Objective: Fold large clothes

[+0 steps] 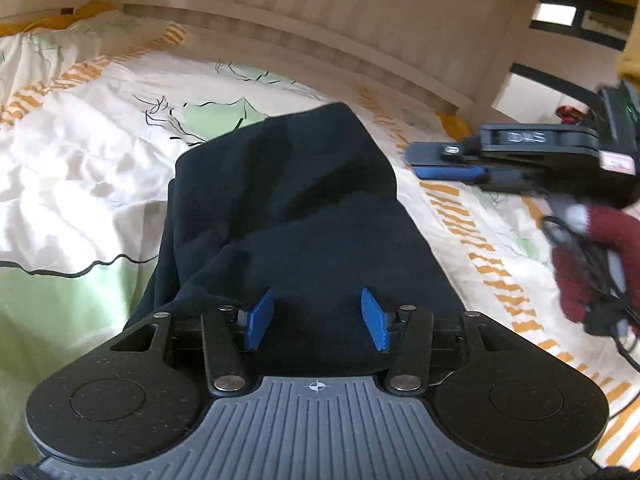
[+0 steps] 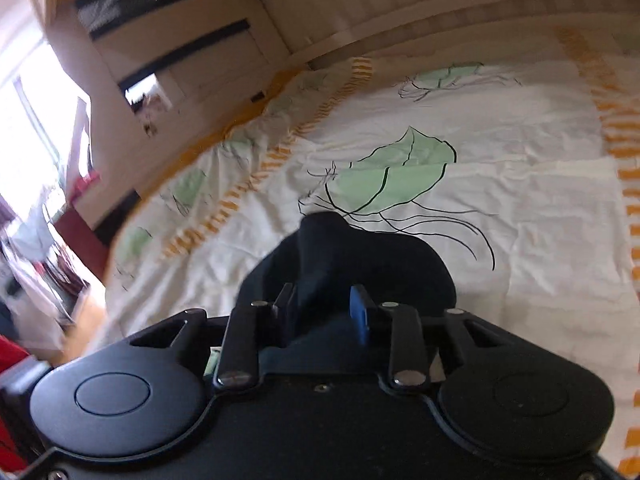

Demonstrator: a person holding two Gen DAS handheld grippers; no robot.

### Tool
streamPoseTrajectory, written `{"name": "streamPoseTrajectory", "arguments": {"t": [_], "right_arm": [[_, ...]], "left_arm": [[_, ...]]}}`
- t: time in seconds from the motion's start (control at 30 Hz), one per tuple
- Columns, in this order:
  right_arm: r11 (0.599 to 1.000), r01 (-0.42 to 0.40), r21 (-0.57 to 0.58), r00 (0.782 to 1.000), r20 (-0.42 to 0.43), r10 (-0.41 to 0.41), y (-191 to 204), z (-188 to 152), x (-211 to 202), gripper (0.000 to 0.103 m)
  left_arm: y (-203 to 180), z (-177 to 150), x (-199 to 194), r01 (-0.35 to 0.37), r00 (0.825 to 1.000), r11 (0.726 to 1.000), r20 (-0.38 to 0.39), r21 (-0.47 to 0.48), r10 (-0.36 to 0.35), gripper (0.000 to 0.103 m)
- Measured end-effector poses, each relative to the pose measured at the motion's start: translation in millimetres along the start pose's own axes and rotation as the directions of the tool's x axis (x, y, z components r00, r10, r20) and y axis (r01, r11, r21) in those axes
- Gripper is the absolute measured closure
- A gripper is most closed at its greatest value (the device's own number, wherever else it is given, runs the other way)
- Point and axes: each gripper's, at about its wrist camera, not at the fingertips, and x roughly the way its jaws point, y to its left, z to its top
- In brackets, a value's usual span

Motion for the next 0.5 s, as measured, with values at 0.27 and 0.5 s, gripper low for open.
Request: {"name": "streamPoseTrajectory", "arguments": {"t": [0.27, 0.5], "right_arm": [[0.975, 0.097, -0.198, 0.992, -0.061, -0.111, 15, 3, 58, 0.064], [0.979, 0.166, -0.122, 0.965, -0.185, -0.186, -22, 4, 121, 0.103]], "left_arm": [[-5, -5, 3, -0.016, 1.000, 0.999, 0.010, 0.050, 0.016, 0.053], [-5, -7, 5, -0.025, 1.000, 0.998, 0.016, 0.064, 0.024, 0.052]]}}
